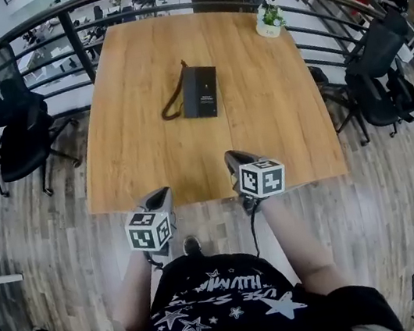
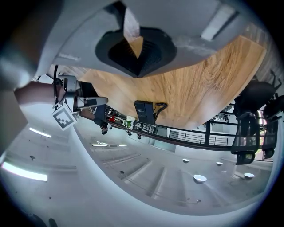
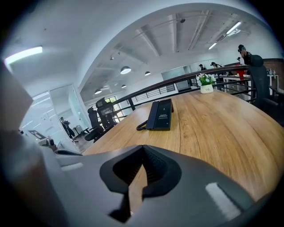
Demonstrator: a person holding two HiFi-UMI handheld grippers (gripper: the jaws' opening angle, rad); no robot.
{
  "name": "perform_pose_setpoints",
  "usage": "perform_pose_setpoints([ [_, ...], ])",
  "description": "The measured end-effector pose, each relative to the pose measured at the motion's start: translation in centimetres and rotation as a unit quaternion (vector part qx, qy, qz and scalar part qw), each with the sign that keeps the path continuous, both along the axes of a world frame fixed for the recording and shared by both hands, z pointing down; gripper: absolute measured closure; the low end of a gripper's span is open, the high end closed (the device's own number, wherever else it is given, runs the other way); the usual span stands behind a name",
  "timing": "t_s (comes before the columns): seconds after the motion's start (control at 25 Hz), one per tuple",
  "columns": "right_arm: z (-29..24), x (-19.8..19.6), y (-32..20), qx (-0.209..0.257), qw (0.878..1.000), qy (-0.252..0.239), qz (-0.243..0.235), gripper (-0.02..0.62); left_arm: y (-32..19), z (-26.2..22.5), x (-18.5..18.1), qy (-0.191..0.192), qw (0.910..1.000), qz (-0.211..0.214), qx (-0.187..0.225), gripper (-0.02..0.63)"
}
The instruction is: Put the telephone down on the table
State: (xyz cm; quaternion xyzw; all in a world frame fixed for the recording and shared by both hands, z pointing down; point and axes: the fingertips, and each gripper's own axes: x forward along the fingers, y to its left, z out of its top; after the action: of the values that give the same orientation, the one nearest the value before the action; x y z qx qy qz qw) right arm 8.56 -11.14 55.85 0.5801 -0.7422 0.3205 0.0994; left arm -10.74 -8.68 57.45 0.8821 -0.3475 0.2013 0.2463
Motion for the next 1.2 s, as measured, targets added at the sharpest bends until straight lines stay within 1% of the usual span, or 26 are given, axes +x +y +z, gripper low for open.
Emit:
perform_pose_setpoints([
  [0.12,0.2,0.8,1.7,-0.005,1.0,0.001,-0.011,0.595,1.6,-0.5,1.7,0.001,1.0,0.002,0.001,0.604],
  [0.24,0.7,1.9,3.4,-0.008,1.0,0.004,-0.022,0.597,3.2,-0.6,3.5,-0.007,0.9999,0.011,0.007,0.604],
  [0.36,1.4,2.6,5.3,-0.009,1.0,0.005,-0.028,0.597,5.1,-0.3,4.7,-0.007,0.9999,0.01,0.011,0.603],
  [0.68,1.3,3.9,9.7,-0.002,0.999,0.011,-0.042,0.597,9.7,-0.2,6.0,-0.01,0.9998,0.002,0.018,0.604],
  [1.2,-0.3,5.7,15.7,0.007,0.999,0.016,-0.049,0.597,15.2,-1.5,8.0,-0.005,0.9996,-0.002,0.029,0.603],
])
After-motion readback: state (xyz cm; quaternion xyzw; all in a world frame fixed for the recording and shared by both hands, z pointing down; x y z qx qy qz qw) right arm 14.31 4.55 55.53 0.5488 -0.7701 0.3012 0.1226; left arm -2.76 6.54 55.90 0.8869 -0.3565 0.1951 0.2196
